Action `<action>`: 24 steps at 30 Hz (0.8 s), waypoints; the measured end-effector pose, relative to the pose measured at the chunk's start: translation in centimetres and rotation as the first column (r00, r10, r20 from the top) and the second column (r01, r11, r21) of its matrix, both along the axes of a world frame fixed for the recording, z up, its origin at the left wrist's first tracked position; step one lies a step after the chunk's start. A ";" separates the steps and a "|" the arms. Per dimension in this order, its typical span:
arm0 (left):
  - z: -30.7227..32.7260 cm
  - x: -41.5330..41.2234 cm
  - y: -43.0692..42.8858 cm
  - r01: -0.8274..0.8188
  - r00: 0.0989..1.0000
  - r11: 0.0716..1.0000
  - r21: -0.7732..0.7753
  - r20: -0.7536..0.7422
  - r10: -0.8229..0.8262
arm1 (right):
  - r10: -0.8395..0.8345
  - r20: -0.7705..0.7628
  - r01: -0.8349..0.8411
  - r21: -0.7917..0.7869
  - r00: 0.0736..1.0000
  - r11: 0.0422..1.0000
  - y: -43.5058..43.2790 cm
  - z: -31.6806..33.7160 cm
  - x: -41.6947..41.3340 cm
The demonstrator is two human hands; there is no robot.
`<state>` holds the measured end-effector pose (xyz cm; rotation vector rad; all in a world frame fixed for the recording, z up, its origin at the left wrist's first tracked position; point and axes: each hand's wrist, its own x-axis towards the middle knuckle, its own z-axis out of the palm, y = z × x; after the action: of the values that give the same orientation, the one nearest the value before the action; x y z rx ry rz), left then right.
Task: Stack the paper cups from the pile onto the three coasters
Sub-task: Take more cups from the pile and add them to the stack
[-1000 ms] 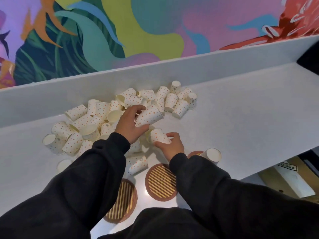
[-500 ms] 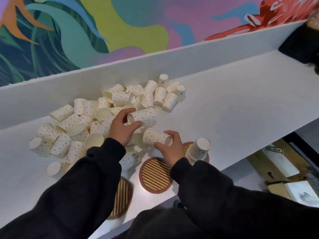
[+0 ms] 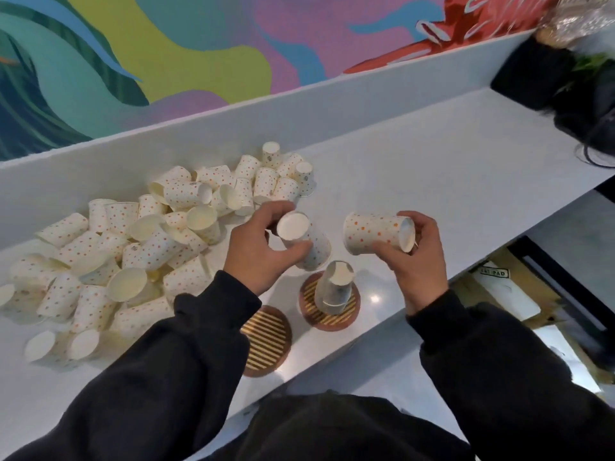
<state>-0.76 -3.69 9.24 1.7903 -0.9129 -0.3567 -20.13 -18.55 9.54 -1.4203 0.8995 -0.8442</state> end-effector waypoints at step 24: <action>-7.8 -7.4 -3.8 0.036 0.995 0.916 0.401 0.071 -0.070 | 0.365 -0.098 -0.378 -0.220 0.926 0.899 -5.1 -1.1 -2.0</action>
<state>-8.14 -7.49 1.45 2.1704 -1.0016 -0.5368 -22.10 -23.69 8.39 -1.7612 0.5492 -0.6367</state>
